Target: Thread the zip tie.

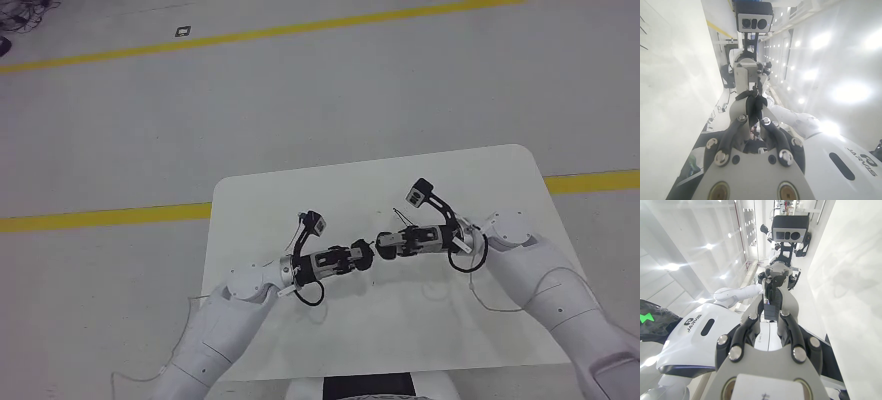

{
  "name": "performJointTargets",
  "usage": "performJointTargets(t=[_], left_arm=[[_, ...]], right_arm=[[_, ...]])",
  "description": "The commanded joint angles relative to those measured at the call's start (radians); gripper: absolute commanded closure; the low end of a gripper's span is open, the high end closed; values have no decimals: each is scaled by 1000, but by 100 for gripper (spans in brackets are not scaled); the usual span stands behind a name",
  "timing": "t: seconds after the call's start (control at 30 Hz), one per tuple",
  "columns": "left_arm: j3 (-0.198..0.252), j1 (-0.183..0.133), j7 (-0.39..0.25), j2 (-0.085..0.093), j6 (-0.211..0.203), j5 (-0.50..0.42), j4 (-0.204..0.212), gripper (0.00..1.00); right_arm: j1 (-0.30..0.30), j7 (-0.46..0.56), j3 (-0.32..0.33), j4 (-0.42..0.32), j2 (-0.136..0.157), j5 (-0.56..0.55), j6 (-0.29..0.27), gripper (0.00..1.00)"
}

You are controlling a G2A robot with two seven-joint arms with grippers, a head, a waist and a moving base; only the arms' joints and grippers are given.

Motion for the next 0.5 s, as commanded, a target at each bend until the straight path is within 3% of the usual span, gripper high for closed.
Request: performJointTargets(t=[0.0, 0.2, 0.33, 0.47], left_arm=[[-12, 6, 15, 3, 0, 43, -15, 100], [-49, 31, 59, 9, 0, 175, -85, 100], [-55, 56, 62, 12, 0, 293, -165, 100], [-55, 56, 62, 12, 0, 293, -165, 100]], right_arm=[[-8, 0, 31, 14, 5, 12, 0, 0], [-35, 0, 95, 25, 13, 33, 0, 0], [-43, -2, 114, 30, 12, 19, 0, 0], [-43, -8, 115, 32, 11, 15, 0, 0]])
